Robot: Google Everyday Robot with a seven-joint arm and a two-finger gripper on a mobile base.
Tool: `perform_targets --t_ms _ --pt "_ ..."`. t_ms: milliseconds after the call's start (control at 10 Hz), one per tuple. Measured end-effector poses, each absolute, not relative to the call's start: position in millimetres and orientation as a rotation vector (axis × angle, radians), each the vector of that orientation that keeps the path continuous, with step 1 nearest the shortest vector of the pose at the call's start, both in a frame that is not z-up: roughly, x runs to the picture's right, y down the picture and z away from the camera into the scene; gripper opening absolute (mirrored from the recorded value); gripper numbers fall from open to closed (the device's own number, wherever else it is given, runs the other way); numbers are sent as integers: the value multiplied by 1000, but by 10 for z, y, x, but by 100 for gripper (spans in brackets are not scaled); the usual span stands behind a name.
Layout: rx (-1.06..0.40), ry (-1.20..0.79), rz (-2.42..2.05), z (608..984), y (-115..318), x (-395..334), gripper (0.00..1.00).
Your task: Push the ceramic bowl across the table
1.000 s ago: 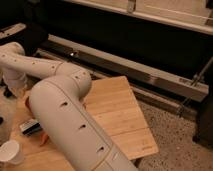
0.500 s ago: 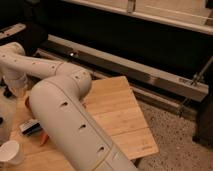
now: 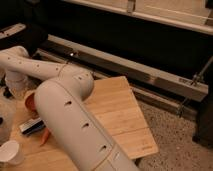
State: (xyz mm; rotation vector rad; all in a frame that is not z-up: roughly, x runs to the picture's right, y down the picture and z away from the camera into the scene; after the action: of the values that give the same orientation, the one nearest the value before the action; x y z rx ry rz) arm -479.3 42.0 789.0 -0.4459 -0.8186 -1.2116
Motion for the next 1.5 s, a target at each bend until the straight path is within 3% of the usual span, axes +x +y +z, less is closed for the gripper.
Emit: perform_targets --t_ms 900,1500 --pt "-567 -884 -1210 8237 1137 -5211 5" --pt "-618 -806 -1078 8612 1096 -5095 5"
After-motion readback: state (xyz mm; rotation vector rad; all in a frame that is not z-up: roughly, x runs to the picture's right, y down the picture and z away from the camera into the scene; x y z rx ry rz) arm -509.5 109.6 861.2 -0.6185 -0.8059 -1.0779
